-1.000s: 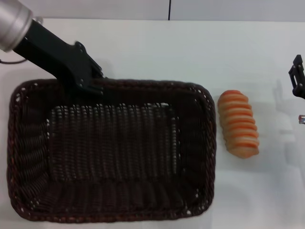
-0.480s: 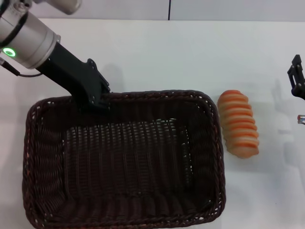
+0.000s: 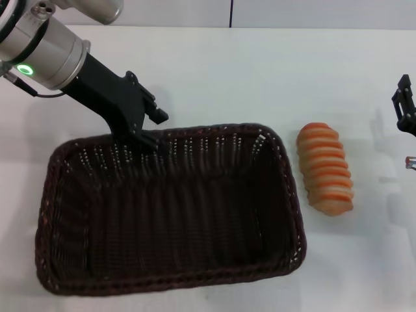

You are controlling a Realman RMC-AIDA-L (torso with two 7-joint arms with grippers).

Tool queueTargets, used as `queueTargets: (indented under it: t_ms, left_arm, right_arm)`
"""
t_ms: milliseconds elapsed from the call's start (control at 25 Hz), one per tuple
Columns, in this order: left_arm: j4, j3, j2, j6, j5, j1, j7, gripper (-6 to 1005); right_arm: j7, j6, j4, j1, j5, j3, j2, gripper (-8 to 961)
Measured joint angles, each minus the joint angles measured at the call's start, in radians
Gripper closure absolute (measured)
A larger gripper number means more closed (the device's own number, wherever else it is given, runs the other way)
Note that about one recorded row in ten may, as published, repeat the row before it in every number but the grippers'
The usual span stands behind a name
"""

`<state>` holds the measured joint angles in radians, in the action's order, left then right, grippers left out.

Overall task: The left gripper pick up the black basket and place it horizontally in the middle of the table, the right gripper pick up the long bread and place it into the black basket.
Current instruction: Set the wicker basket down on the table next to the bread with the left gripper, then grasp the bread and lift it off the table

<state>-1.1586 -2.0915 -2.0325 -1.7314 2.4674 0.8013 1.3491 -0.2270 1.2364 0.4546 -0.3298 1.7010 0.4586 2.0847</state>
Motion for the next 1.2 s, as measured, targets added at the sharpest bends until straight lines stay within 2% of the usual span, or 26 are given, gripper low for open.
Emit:
queueTargets:
  t_ms: [160, 240, 280, 320, 400, 440, 480, 520, 600, 680, 720, 840, 880, 920, 1040, 1080, 1200]
  left_arm:
    - [-0.015, -0.013, -0.001, 0.02, -0.005, 0.0, 0.004, 512]
    - [-0.046, -0.055, -0.009, 0.051, -0.011, -0.006, 0.015, 458]
    - [-0.078, -0.111, -0.019, 0.075, -0.028, -0.014, 0.026, 431]
    - [-0.078, -0.111, -0.019, 0.075, -0.028, -0.014, 0.026, 404]
    - [-0.098, -0.18, -0.023, 0.103, -0.08, -0.03, 0.041, 350]
    - [-0.101, -0.216, -0.02, 0.121, -0.125, -0.041, 0.048, 323]
    - [-0.099, -0.292, -0.01, 0.162, -0.229, -0.069, 0.057, 296]
    - [-0.099, -0.292, -0.01, 0.162, -0.229, -0.069, 0.057, 259]
    - [-0.088, -0.342, 0.0, 0.198, -0.311, -0.098, 0.06, 186]
    - [-0.074, -0.409, 0.007, 0.279, -0.431, -0.154, 0.059, 186]
    - [-0.074, -0.409, 0.007, 0.279, -0.431, -0.154, 0.059, 186]
    - [-0.027, -0.465, 0.006, 0.389, -0.604, -0.225, 0.065, 186]
    - [0.015, -0.475, 0.012, 0.435, -0.691, -0.254, 0.075, 186]
    - [0.015, -0.475, 0.012, 0.435, -0.691, -0.254, 0.075, 186]
    - [0.087, -0.482, 0.023, 0.507, -0.832, -0.302, 0.1, 186]
    - [0.121, -0.498, 0.022, 0.561, -0.91, -0.333, 0.125, 186]
    - [0.154, -0.534, 0.013, 0.605, -0.981, -0.363, 0.173, 186]
  right_arm:
    - [0.0, 0.0, 0.001, 0.0, 0.0, 0.0, 0.0, 303]
    - [0.0, -0.002, 0.0, 0.0, 0.0, 0.0, 0.0, 303]
    - [0.0, -0.003, 0.0, -0.001, 0.0, 0.0, 0.0, 303]
    - [0.0, -0.003, 0.0, -0.001, 0.0, 0.0, 0.0, 302]
    - [0.0, -0.003, 0.0, -0.002, 0.0, 0.001, 0.0, 302]
    - [0.0, -0.003, -0.001, -0.003, 0.0, 0.001, -0.001, 302]
    - [0.0, -0.003, -0.001, -0.004, 0.0, 0.002, -0.001, 302]
    - [0.0, -0.003, -0.001, -0.004, 0.0, 0.002, -0.001, 302]
    - [0.0, -0.003, -0.003, -0.006, 0.0, 0.003, -0.001, 302]
    - [0.0, -0.008, -0.006, -0.009, 0.0, 0.007, -0.002, 302]
    - [0.0, -0.008, -0.006, -0.009, 0.0, 0.007, -0.002, 302]
    - [0.0, -0.01, -0.01, -0.01, 0.0, 0.014, -0.002, 302]
    - [0.0, -0.011, -0.012, -0.012, -0.001, 0.016, -0.002, 302]
    - [0.0, -0.011, -0.013, -0.013, -0.001, 0.016, -0.003, 302]
    - [0.0, -0.011, -0.013, -0.014, -0.001, 0.016, -0.003, 302]
    - [0.001, -0.011, -0.013, -0.017, -0.002, 0.016, -0.003, 302]
    - [0.001, -0.011, -0.013, -0.02, -0.002, 0.016, -0.003, 302]
